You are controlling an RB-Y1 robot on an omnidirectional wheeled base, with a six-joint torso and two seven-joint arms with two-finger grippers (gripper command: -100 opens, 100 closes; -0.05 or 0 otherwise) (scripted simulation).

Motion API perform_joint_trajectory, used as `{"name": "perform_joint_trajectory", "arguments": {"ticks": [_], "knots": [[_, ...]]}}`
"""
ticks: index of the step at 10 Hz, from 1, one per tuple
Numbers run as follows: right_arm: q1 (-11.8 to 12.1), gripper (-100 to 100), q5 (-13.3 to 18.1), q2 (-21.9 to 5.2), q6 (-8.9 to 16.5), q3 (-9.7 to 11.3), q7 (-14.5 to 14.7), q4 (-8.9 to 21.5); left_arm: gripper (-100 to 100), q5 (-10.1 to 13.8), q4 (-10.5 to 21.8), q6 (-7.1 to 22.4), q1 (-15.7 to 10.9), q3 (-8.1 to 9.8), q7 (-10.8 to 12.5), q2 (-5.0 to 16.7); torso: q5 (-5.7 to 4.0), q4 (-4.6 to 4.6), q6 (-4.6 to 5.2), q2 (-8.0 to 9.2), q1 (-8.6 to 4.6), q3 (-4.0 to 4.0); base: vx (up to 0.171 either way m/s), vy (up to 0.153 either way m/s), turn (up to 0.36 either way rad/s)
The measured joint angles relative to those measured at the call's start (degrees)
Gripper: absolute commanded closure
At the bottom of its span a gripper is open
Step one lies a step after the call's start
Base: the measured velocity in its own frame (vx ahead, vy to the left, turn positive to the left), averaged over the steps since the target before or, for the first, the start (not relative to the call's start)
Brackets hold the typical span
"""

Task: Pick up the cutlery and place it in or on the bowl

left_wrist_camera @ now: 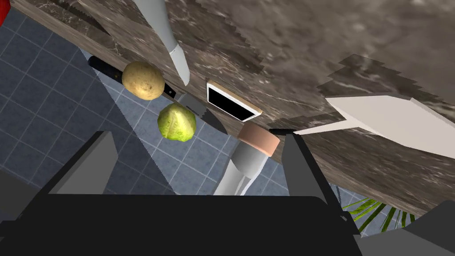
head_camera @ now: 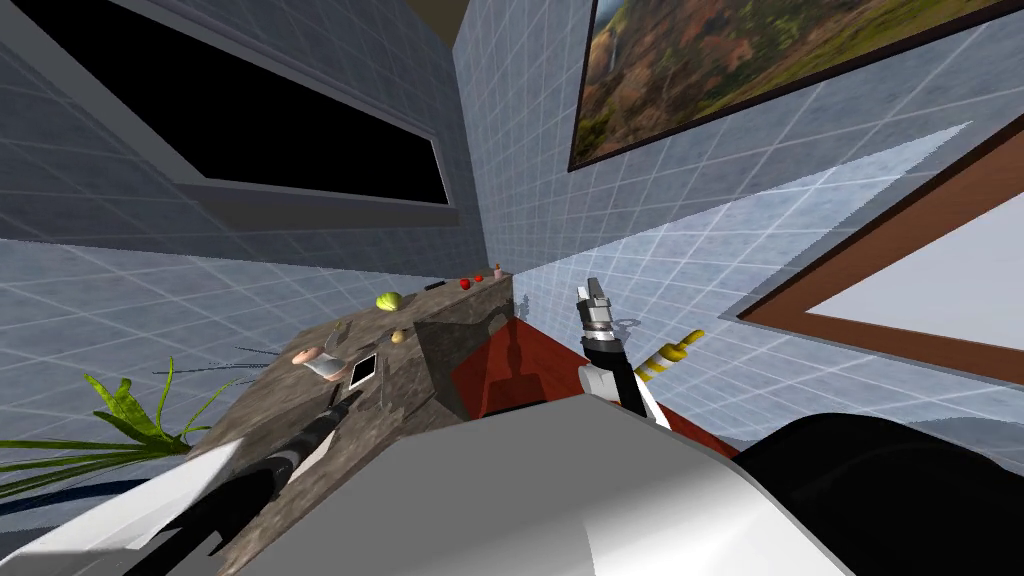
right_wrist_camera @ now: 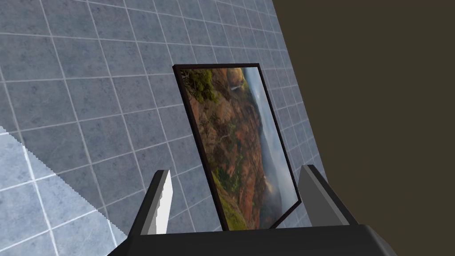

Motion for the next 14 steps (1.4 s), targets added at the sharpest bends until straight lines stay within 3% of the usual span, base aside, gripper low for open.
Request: {"name": "perform_joint_trajectory", "arguments": {"ticks": [2,3,5,11,12,13,14], "knots": [[0.0,0,0.0,0.0,0.0,0.0,0.0,0.0,-100,0.15,1.77,2.85,0.8,-1.15,0.6,3.5,-0.02,-0.01,0.0,-0.05,-0.05,-0.03,0.054,-0.066,-0.224],[0.0,0,0.0,0.0,0.0,0.0,0.0,0.0,-100,-0.65,3.52,3.84,0.38,-2.45,0.53,3.86,0.0,-0.01,-0.01,-0.01,-0.01,-0.01,0.046,-0.045,-0.22],[0.0,0,0.0,0.0,0.0,0.0,0.0,0.0,-100,0.06,5.99,5.17,2.06,-3.16,1.44,7.79,0.0,0.0,-0.01,0.02,0.06,0.01,0.047,-0.039,-0.204],[0.01,0,0.0,0.0,0.0,-0.01,0.0,0.0,-100,-0.33,12.0,10.83,2.91,-8.8,2.89,14.52,0.0,0.01,-0.05,0.03,0.03,0.01,0.046,-0.039,-0.169],[0.01,0,0.0,-0.01,0.0,-0.01,0.0,0.0,0,-0.29,12.07,11.02,2.95,-8.88,2.97,14.66,0.01,0.03,-0.09,0.13,0.1,0.07,0.0,0.0,0.0],[0.01,0,0.0,-0.01,0.0,-0.01,0.0,0.0,-100,-0.3,12.06,11.0,2.94,-8.87,2.96,14.65,0.03,0.05,-0.09,0.21,0.14,0.12,0.035,-0.005,0.033],[0.01,0,0.0,-0.01,0.0,-0.01,0.0,0.0,-100,-0.06,12.62,10.36,3.1,-8.71,2.4,14.31,0.03,0.04,-0.1,0.15,0.15,0.1,0.085,-0.014,0.058]]}}
